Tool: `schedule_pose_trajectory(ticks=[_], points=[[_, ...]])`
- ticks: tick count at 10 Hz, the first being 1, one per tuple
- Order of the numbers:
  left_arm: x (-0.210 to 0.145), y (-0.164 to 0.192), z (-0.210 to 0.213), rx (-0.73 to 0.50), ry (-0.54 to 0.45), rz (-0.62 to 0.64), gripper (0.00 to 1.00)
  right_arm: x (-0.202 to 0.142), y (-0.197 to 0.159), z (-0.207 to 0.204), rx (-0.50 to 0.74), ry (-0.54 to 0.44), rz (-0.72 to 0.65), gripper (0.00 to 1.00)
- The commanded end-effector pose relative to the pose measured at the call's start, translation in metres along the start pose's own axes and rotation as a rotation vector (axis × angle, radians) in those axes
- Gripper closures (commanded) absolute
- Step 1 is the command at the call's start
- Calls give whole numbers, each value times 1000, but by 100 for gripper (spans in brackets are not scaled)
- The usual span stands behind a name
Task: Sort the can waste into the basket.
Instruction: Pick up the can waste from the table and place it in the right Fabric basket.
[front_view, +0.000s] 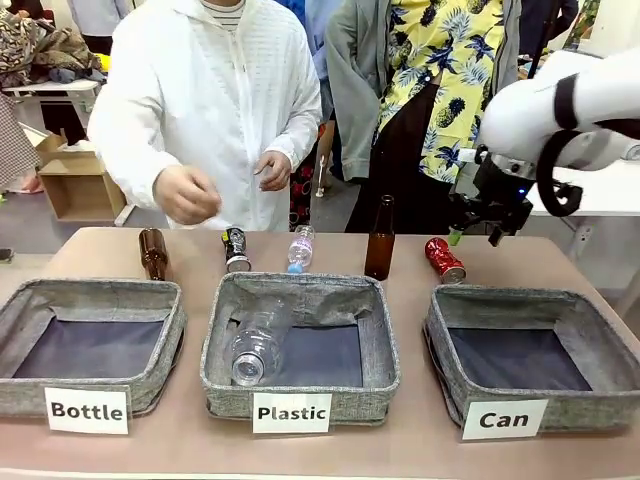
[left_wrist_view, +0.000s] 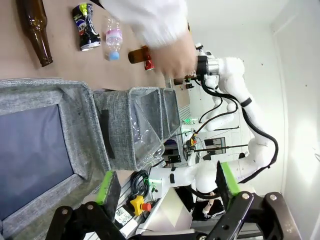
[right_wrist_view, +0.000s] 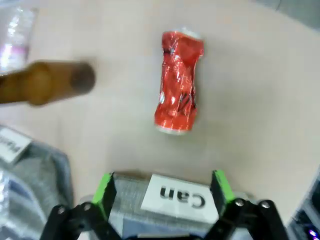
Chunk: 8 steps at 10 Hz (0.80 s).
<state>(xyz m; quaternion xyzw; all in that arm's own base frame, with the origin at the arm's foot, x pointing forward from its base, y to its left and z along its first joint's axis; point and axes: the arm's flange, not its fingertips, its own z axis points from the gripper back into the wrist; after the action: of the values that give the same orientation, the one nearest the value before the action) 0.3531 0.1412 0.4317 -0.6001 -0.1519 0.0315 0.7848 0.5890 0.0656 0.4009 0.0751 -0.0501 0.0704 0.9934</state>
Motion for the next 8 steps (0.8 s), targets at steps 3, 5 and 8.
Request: schedule_pose_trajectory(ticks=[3,5,8], points=[[-3,0,1,-6,9,-28,0,69,-6,-62,-73,69,-51,0],[-3,0,1,-6,9,-28,0,74,-5,-88,-82,26,-116,0],[-3,0,1,-6,9,-28,0,76,-7,-116,-149,-36,-221,0]])
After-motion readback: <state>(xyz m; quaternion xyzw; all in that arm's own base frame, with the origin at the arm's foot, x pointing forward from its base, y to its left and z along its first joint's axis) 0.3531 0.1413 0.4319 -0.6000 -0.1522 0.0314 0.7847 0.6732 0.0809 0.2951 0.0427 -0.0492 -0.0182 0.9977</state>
